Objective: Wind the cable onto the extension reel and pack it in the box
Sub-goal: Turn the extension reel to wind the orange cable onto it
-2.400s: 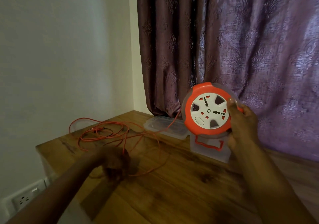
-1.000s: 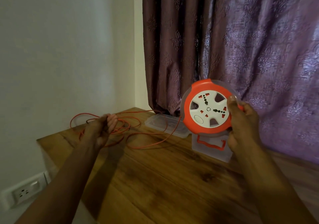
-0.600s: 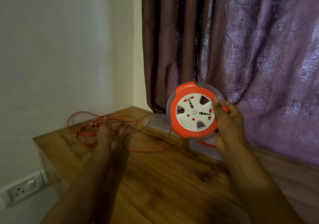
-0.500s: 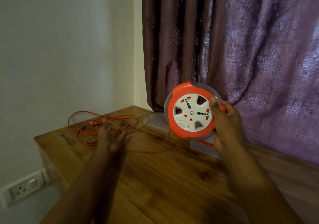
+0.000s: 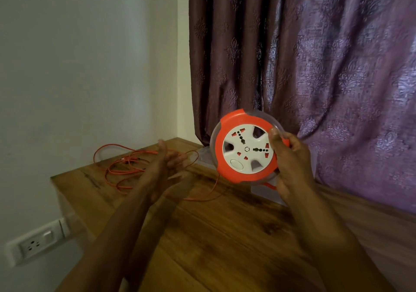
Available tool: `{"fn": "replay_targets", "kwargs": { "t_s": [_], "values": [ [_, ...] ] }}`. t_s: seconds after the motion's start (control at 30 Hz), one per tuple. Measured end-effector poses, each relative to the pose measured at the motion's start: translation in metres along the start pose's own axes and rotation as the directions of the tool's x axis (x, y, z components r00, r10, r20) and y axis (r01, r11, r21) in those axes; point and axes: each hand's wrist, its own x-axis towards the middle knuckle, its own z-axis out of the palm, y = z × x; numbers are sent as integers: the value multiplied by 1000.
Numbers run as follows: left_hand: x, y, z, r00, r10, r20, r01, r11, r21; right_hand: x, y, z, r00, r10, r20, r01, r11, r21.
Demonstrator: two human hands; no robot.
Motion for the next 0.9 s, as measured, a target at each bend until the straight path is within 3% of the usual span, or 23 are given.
{"fn": "replay_targets", "kwargs": {
  "t_s": [0.17,0.4,0.63,0.8,0.9],
  "values": [
    [-9,14,49,969,162,185,-182,978,98,-6,4,6,997,49,55,-49,999,-1],
    [-26,21,71,888,402,221,-451,856,255,-11,7,11,987,115,111,-117,993,15],
    [-28,9,69,898,432,84,-427,811,399,-8,18,6,988,119,103,-112,991,-67],
    [-29,-3,66,905,408,115,-423,848,320,-6,22,4,989,111,100,-95,984,-151],
    [-34,-15,68,895,440,76,-443,853,278,-7,24,4,995,27,96,11,928,-372]
  ]
}}
